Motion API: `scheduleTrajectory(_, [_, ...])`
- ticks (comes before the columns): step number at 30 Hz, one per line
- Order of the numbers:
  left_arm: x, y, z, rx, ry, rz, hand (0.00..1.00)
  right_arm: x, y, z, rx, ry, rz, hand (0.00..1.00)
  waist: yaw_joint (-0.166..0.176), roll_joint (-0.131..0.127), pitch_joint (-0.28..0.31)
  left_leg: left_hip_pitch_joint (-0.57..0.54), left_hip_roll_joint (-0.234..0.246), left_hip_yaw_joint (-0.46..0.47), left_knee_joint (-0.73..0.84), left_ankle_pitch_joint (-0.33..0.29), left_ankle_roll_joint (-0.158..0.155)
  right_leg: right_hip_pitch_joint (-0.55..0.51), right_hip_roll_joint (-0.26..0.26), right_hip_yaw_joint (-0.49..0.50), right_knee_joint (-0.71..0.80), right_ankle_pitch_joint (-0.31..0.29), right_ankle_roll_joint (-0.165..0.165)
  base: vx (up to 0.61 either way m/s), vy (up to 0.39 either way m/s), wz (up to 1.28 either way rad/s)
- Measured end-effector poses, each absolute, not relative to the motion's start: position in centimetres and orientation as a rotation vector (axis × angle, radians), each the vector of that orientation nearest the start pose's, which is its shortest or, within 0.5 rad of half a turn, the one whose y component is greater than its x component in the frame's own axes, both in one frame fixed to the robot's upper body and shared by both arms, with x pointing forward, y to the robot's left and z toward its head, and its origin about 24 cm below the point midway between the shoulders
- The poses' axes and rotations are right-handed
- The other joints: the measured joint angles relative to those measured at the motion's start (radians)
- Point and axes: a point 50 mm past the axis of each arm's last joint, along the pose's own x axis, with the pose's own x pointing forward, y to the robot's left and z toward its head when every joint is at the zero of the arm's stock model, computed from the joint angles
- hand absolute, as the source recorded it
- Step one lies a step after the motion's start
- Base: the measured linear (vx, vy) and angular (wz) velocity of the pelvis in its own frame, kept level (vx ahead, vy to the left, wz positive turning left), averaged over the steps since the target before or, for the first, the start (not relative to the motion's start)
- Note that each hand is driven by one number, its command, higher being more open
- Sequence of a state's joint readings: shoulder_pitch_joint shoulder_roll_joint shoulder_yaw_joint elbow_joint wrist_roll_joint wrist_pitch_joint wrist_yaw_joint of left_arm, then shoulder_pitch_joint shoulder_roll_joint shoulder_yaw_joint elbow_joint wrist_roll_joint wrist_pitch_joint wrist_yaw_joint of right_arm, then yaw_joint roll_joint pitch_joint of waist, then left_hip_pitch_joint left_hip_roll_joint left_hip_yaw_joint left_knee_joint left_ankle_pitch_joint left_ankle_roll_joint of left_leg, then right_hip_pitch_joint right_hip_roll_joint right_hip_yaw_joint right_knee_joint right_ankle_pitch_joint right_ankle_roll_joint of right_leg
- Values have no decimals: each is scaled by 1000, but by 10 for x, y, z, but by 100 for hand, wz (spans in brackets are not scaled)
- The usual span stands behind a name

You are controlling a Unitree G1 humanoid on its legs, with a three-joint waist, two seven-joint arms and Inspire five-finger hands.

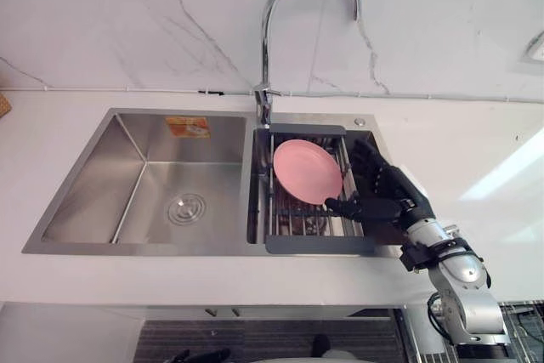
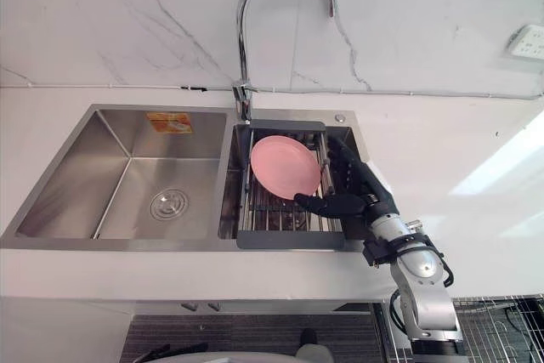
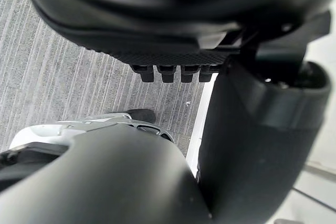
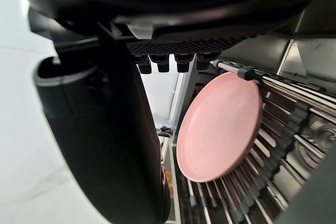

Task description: Walk over to the sink, pick up the cup, carry it to the dishwasher, place the cup inside the dishwasher, then close the dishwasher door

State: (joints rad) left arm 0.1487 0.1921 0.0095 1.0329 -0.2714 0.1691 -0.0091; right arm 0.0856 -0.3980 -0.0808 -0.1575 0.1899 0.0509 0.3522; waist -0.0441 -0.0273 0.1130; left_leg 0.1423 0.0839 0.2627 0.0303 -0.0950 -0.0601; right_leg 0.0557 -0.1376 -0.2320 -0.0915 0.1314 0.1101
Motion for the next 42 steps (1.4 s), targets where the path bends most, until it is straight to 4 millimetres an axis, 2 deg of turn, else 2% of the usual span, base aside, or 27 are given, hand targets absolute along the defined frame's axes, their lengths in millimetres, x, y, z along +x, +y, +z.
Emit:
scheduleTrajectory(11, [57,224,-165,-72,1322,239,100,241,-198,62,-445,55,350,100,2,-1,-9,6,12,1,-31,36,-9,-13,14,-6,0,9,-14,-73,-39,-1])
scheduleTrajectory(18, [58,224,-165,-72,1332,237,100,255,-187,69,-563,13,300,100,5,-3,-11,8,16,-4,-34,39,-13,-6,19,-17,0,12,-16,-5,-4,0])
scheduleTrajectory(24, [59,224,-165,-50,1328,222,100,260,-181,67,-604,13,294,100,26,-7,-13,7,14,-10,-36,41,-11,-3,17,-23,1,12,-15,-15,-2,3])
scheduleTrajectory(31, [61,225,-164,-39,1323,215,100,272,-172,68,-619,15,306,100,33,-13,-15,7,7,-31,-53,55,-8,1,15,-42,5,12,-15,-24,-8,9])
scheduleTrajectory(36, [63,228,-163,-19,1311,223,100,278,-165,62,-649,43,325,100,55,-30,-18,7,4,-35,-53,55,-7,3,12,-45,6,12,-15,-7,-1,1])
scheduleTrajectory(42, [66,231,-161,-15,1301,232,100,288,-160,53,-694,93,348,100,59,-43,-12,7,-1,-51,-53,57,-4,12,6,-59,6,12,-15,-17,0,7])
